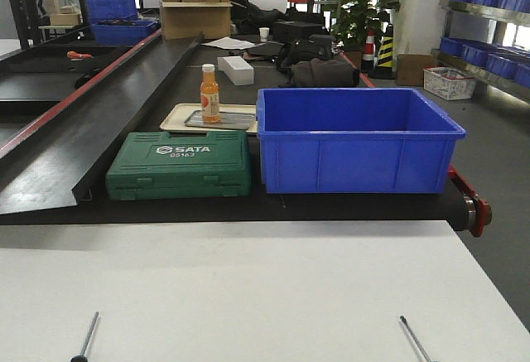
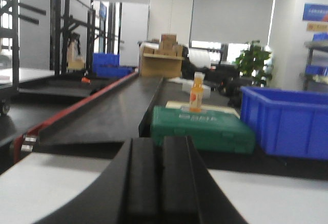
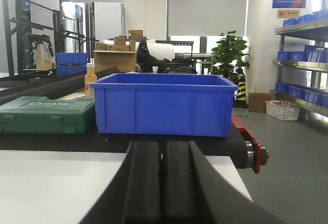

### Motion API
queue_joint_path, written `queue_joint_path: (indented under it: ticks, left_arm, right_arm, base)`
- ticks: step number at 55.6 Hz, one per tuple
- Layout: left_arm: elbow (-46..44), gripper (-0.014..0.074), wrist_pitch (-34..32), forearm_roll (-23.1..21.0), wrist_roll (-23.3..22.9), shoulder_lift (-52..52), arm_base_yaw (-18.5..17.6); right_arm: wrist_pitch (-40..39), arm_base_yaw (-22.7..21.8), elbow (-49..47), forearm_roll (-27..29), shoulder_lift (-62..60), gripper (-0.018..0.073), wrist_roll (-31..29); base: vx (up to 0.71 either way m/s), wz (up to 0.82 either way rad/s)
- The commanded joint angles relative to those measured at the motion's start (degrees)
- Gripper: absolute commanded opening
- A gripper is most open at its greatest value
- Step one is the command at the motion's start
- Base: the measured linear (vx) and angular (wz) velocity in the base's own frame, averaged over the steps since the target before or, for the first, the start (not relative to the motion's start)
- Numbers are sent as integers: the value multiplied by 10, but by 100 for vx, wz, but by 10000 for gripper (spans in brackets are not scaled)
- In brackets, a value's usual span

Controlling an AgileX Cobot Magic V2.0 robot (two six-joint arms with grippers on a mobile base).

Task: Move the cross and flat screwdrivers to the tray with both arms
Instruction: 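Lower both grippers toward the green-handled screwdrivers on the white table, then align both open grippers over the screwdriver handles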

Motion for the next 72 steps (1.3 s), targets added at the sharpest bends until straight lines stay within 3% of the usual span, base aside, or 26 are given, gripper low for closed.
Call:
queue_joint_path:
  ticks: [1, 11, 21, 33, 38, 48, 57, 64, 72]
  left_arm:
    - [-76, 5, -21, 0, -7, 20, -1]
    - [-177, 34, 80, 0, 12, 112, -1]
    - [-194, 123, 102, 0, 52, 232, -1]
    - [-194, 318, 93, -1, 51, 338, -1]
    - [-194, 375, 92, -3, 25, 381, -1]
    - [-203, 455, 123, -2, 23, 461, -2]
    - [-279, 472, 200, -3, 29, 547, -14]
    - [-362, 472, 221, -6, 36, 617, -42]
    - [-461, 472, 262, -6, 39, 720, -69]
  right_arm:
    - [9, 2, -80, -2, 37, -8, -5]
    - [127, 2, -192, -7, 149, -1, -5]
    - [166, 2, -206, -6, 258, 58, 3]
    - [153, 2, -206, -7, 364, 251, -2]
    - [146, 2, -206, -4, 405, 330, -1]
    - [155, 2, -217, 0, 462, 445, 2]
    - [242, 2, -270, 5, 498, 489, 7]
    - [308, 2, -310, 5, 530, 489, 8]
    - [322, 2, -326, 5, 551, 489, 7]
  base:
    - [0, 0]
    - [0, 0]
    - [0, 0]
    - [0, 0]
    - [0, 0]
    - [0, 0]
    - [0, 0]
    - [0, 0]
    - [0, 0]
